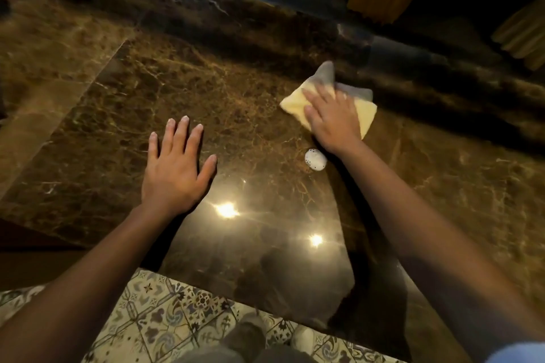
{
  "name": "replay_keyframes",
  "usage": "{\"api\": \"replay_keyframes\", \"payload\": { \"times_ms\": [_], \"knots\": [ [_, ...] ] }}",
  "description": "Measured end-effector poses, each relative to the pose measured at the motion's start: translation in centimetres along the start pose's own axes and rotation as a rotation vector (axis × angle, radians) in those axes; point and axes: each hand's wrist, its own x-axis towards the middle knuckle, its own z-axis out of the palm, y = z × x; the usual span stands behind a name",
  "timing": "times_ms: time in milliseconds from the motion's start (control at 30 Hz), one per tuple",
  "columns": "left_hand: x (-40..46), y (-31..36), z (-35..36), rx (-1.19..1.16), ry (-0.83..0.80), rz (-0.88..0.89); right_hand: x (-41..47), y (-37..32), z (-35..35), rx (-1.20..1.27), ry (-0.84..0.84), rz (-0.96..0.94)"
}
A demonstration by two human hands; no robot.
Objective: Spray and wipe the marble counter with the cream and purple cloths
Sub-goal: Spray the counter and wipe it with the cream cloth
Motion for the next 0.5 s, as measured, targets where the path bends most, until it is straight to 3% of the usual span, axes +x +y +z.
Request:
{"api": "replay_keyframes", "payload": {
  "times_ms": [167, 300, 500],
  "knots": [
    [0.0, 0.0, 0.0, -0.014, 0.0, -0.006, -10.7, -2.5, 1.3, 0.168, -0.074, -0.089],
    [-0.1, 0.0, -0.1, -0.007, -0.005, -0.005, -17.7, -2.2, 2.5, -0.062, -0.05, -0.061],
    [0.0, 0.0, -0.1, -0.007, -0.009, -0.009, -10.2, 4.5, 0.2, -0.143, 0.04, 0.285]
  ]
}}
